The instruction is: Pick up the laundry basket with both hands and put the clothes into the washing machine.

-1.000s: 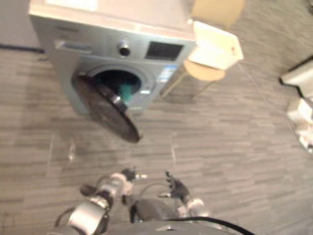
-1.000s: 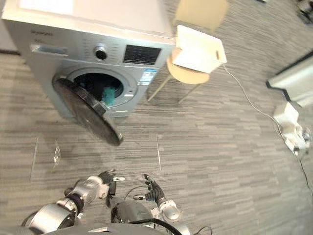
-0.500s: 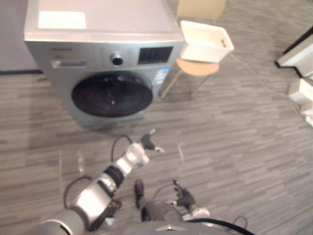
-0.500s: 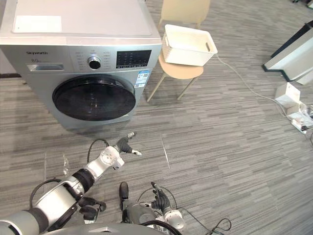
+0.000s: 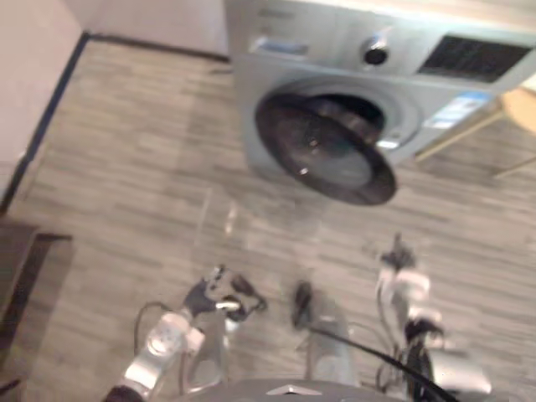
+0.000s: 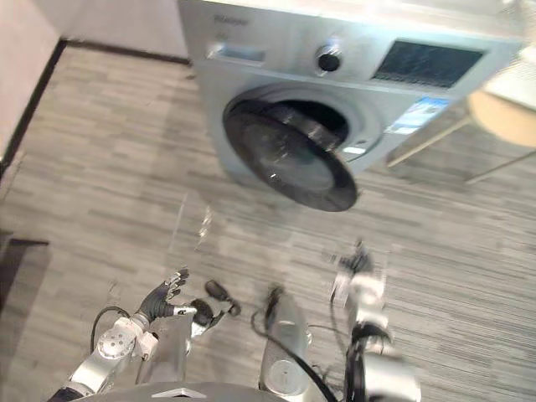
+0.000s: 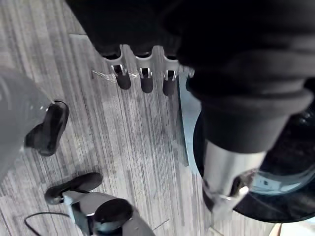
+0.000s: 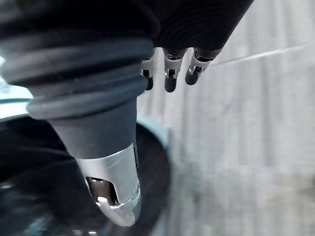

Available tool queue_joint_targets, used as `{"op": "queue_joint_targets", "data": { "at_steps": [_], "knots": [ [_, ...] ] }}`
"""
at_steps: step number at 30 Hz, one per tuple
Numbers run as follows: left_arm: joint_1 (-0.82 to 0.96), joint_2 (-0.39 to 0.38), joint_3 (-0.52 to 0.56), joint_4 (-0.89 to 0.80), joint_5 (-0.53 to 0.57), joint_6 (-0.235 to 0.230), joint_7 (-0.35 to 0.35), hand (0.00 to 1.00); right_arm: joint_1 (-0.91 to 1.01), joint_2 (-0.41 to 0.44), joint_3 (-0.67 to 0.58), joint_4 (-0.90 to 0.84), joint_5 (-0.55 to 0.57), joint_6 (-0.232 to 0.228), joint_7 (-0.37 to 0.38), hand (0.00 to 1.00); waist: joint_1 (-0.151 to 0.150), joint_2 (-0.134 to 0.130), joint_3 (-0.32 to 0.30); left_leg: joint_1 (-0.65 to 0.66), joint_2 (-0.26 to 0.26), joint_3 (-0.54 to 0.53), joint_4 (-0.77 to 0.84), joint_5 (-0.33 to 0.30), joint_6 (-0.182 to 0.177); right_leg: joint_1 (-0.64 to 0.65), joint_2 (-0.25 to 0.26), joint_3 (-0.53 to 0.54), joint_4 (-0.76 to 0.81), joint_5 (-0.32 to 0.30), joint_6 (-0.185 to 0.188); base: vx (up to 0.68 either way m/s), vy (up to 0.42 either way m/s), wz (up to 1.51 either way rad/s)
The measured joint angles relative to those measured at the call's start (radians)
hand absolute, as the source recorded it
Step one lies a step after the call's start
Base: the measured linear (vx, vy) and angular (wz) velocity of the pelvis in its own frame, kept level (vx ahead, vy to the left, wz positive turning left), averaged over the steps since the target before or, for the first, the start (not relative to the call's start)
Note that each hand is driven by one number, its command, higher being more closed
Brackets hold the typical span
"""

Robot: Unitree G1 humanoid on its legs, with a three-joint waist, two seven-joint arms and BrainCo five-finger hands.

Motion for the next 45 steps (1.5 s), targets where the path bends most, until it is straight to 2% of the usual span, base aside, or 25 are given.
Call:
{"op": "queue_joint_targets", "data": {
  "at_steps": [2,3,5,6,8,10,12,15,18,20,22,24,29,31,34,39,40,42,43,45],
  "knots": [
    [-0.015,-0.007,-0.007,-0.033,-0.02,-0.004,-0.002,0.0,-0.073,-0.051,-0.04,0.01,0.058,0.015,-0.04,0.0,0.028,0.013,0.016,-0.028,-0.026,-0.004,-0.002,0.003,0.0,-0.049,-0.03,0.067,-0.122,0.041,0.011,-0.03,0.05,0.25],
    [-0.04,-0.02,-0.005,-0.033,-0.027,-0.01,-0.002,0.0,-0.065,-0.088,-0.049,0.009,0.073,0.015,-0.039,0.0,0.041,0.007,0.026,-0.035,-0.056,-0.022,-0.003,0.012,0.005,-0.046,-0.059,0.111,-0.179,0.065,0.018,-0.01,0.003,0.59],
    [-0.055,-0.046,0.017,-0.051,-0.039,-0.029,-0.001,0.0,-0.063,-0.133,-0.046,0.004,0.113,0.008,-0.04,0.0,0.025,0.002,0.035,-0.085,-0.085,-0.076,0.013,0.019,0.005,-0.049,-0.09,0.13,-0.184,0.083,0.041,-0.01,-0.106,0.88],
    [-0.061,-0.054,0.025,-0.062,-0.042,-0.031,-0.001,0.0,-0.063,-0.15,-0.046,0.004,0.123,0.003,-0.04,0.0,0.021,0.002,0.037,-0.111,-0.087,-0.094,0.022,0.025,0.001,-0.054,-0.088,0.129,-0.185,0.091,0.049,-0.02,-0.207,0.94],
    [-0.094,-0.092,0.047,-0.093,-0.081,-0.038,0.001,0.0,-0.093,-0.222,-0.037,0.015,0.161,0.0,-0.029,0.0,0.011,0.016,0.071,-0.193,-0.079,-0.174,0.025,0.07,-0.023,-0.071,-0.081,0.069,-0.18,0.143,0.057,-0.04,-0.29,0.91],
    [-0.092,-0.109,0.057,-0.117,-0.108,-0.039,0.0,0.0,-0.143,-0.281,0.003,0.074,0.19,-0.001,-0.027,0.0,0.011,0.015,0.086,-0.24,-0.064,-0.21,0.026,0.099,-0.042,-0.086,-0.078,0.02,-0.169,0.178,0.07,-0.02,-0.293,0.66],
    [-0.071,-0.137,0.076,-0.147,-0.142,-0.038,0.0,0.0,-0.266,-0.382,0.134,0.159,0.217,0.001,-0.019,0.0,0.033,0.015,0.087,-0.3,-0.019,-0.213,0.019,0.132,-0.066,-0.142,-0.045,-0.009,-0.165,0.185,0.073,0.01,-0.297,0.06],
    [-0.07,-0.189,0.106,-0.162,-0.164,-0.037,0.0,0.0,-0.377,-0.475,0.267,0.178,0.231,0.007,-0.012,0.0,0.034,0.018,0.089,-0.335,0.008,-0.203,-0.022,0.176,-0.084,-0.187,-0.027,-0.034,-0.16,0.186,0.058,0.01,-0.206,0.01],
    [-0.069,-0.235,0.119,-0.195,-0.175,-0.036,0.003,0.0,-0.407,-0.509,0.316,0.21,0.281,0.023,-0.017,0.0,0.033,0.018,0.092,-0.335,0.025,-0.209,-0.052,0.222,-0.077,-0.187,-0.016,-0.067,-0.14,0.166,0.03,0.04,-0.182,0.18],
    [-0.068,-0.242,0.122,-0.2,-0.175,-0.035,0.004,0.0,-0.409,-0.523,0.322,0.21,0.329,0.025,-0.009,0.0,0.03,0.018,0.092,-0.335,0.024,-0.208,-0.075,0.231,-0.091,-0.192,-0.015,-0.075,-0.139,0.16,0.021,0.0,-0.1,0.15],
    [-0.064,-0.244,0.141,-0.203,-0.175,-0.034,0.003,0.0,-0.428,-0.524,0.327,0.208,0.384,0.032,-0.012,0.0,0.021,0.018,0.092,-0.333,0.024,-0.194,-0.097,0.237,-0.097,-0.197,-0.017,-0.08,-0.14,0.158,0.019,-0.02,-0.064,0.16],
    [-0.043,-0.243,0.184,-0.219,-0.176,-0.033,0.005,0.0,-0.458,-0.546,0.327,0.209,0.469,0.045,-0.016,0.0,0.006,0.019,0.092,-0.315,0.053,-0.098,-0.12,0.251,-0.095,-0.205,-0.025,-0.09,-0.139,0.158,0.016,-0.02,-0.06,0.24],
    [-0.034,-0.243,0.206,-0.219,-0.195,-0.026,0.01,0.0,-0.462,-0.544,0.327,0.206,0.613,0.042,-0.019,0.0,0.014,0.02,0.092,-0.315,0.065,-0.079,-0.113,0.267,-0.081,-0.211,-0.023,-0.089,-0.128,0.161,0.01,-0.05,-0.04,0.02],
    [-0.031,-0.244,0.213,-0.22,-0.197,-0.025,0.011,0.0,-0.462,-0.523,0.321,0.197,0.63,0.032,-0.019,0.0,0.016,0.02,0.092,-0.317,0.082,-0.079,-0.092,0.263,-0.076,-0.207,-0.012,-0.088,-0.129,0.163,0.006,-0.04,-0.037,-0.09],
    [-0.016,-0.244,0.216,-0.223,-0.197,-0.019,0.011,0.0,-0.427,-0.433,0.253,0.154,0.651,-0.005,-0.018,0.0,0.013,0.02,0.092,-0.298,0.119,-0.086,-0.046,0.243,-0.078,-0.17,0.011,-0.09,-0.13,0.16,0.002,-0.01,-0.058,-0.12],
    [0.012,-0.239,0.181,-0.225,-0.226,-0.016,0.0,0.0,-0.229,-0.238,0.065,0.01,0.666,-0.083,-0.015,0.0,0.012,0.015,0.09,-0.228,0.159,-0.094,-0.008,0.216,-0.079,-0.064,0.033,-0.115,-0.153,0.133,0.006,0.01,-0.057,0.04],
    [0.02,-0.238,0.17,-0.224,-0.236,-0.013,-0.002,0.0,-0.152,-0.154,0.008,-0.039,0.687,-0.099,-0.01,0.0,0.011,0.004,0.086,-0.208,0.166,-0.095,-0.008,0.215,-0.081,-0.038,0.042,-0.116,-0.165,0.133,0.007,0.04,-0.034,-0.02],
    [0.022,-0.22,0.139,-0.223,-0.236,0.0,-0.009,0.0,-0.024,0.002,-0.072,-0.093,0.716,-0.099,-0.001,0.0,0.008,-0.019,0.072,-0.167,0.168,-0.094,-0.009,0.207,-0.09,0.011,0.049,-0.121,-0.178,0.132,0.018,0.07,-0.03,0.0],
    [0.022,-0.216,0.131,-0.222,-0.236,0.003,-0.015,0.0,0.017,0.051,-0.097,-0.106,0.729,-0.099,0.005,0.0,0.008,-0.024,0.068,-0.152,0.17,-0.094,-0.009,0.201,-0.091,0.029,0.052,-0.123,-0.184,0.131,0.021,0.09,-0.017,0.06],
    [0.025,-0.203,0.107,-0.213,-0.237,0.007,-0.025,0.0,0.184,0.23,-0.18,-0.139,0.747,-0.099,0.029,0.0,-0.002,-0.038,0.045,-0.095,0.177,-0.092,-0.015,0.187,-0.098,0.117,0.063,-0.143,-0.221,0.127,0.029,0.11,-0.007,0.12]
  ]
}}
